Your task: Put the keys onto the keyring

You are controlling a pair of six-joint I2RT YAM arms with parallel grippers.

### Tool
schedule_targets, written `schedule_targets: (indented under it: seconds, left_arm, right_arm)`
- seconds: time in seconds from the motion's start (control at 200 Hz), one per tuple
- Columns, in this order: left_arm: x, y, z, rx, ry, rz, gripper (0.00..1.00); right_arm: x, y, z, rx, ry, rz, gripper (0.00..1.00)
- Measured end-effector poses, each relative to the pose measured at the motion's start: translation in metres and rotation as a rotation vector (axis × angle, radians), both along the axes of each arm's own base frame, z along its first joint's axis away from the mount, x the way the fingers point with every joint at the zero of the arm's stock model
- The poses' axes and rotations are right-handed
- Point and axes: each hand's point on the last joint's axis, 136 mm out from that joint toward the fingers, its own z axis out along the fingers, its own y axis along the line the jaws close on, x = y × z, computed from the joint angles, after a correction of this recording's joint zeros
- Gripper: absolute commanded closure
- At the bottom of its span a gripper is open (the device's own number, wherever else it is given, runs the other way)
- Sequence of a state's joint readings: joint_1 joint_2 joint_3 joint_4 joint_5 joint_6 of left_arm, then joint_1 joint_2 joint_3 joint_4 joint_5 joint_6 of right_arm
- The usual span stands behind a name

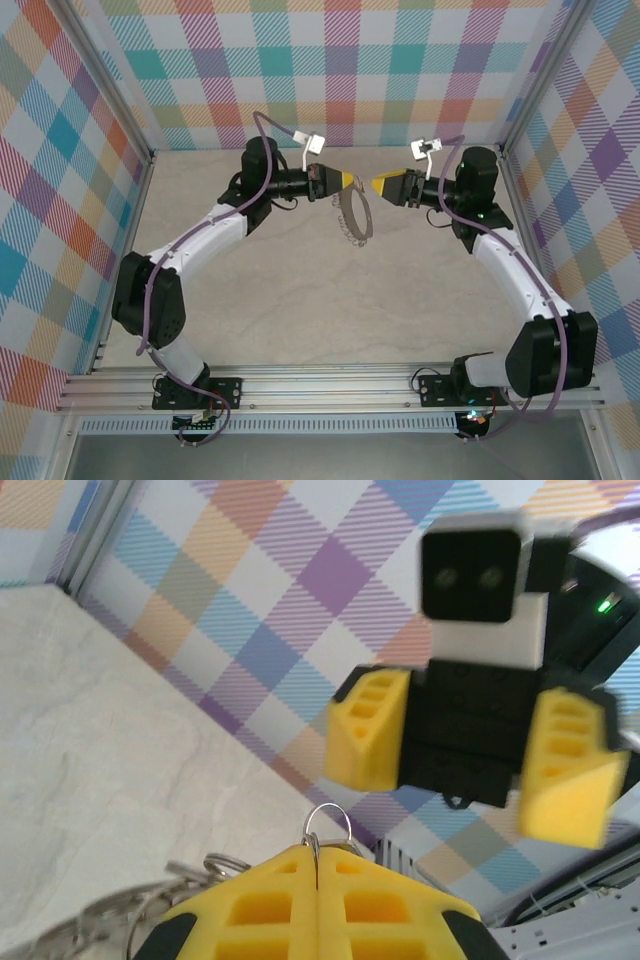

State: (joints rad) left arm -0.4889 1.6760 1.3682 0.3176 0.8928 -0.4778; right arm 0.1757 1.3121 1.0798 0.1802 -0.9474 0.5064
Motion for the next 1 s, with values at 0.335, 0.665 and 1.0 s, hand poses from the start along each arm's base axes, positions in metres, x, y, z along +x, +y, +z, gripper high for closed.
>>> schedule_targets:
  seconds: [0.335,0.665,1.0]
  left_arm:
    - [-0.014,0.005,0.037,-0.070,-0.070,0.006,1.00]
    - [-0.015,0.004,0.033,-0.067,-0.057,0.003,1.00]
    - [-0.016,0.003,0.033,-0.066,-0.056,0.000,1.00]
  right_arm:
    - [0.010,-0.009,-0.022,-0.039,0.031,-0.179,0.42]
    - [-0.005,0.025,-0.033,-0.109,0.007,-0.144,0.40]
    - [0.000,0.036,-0.017,-0.122,-0.047,-0.154,0.41]
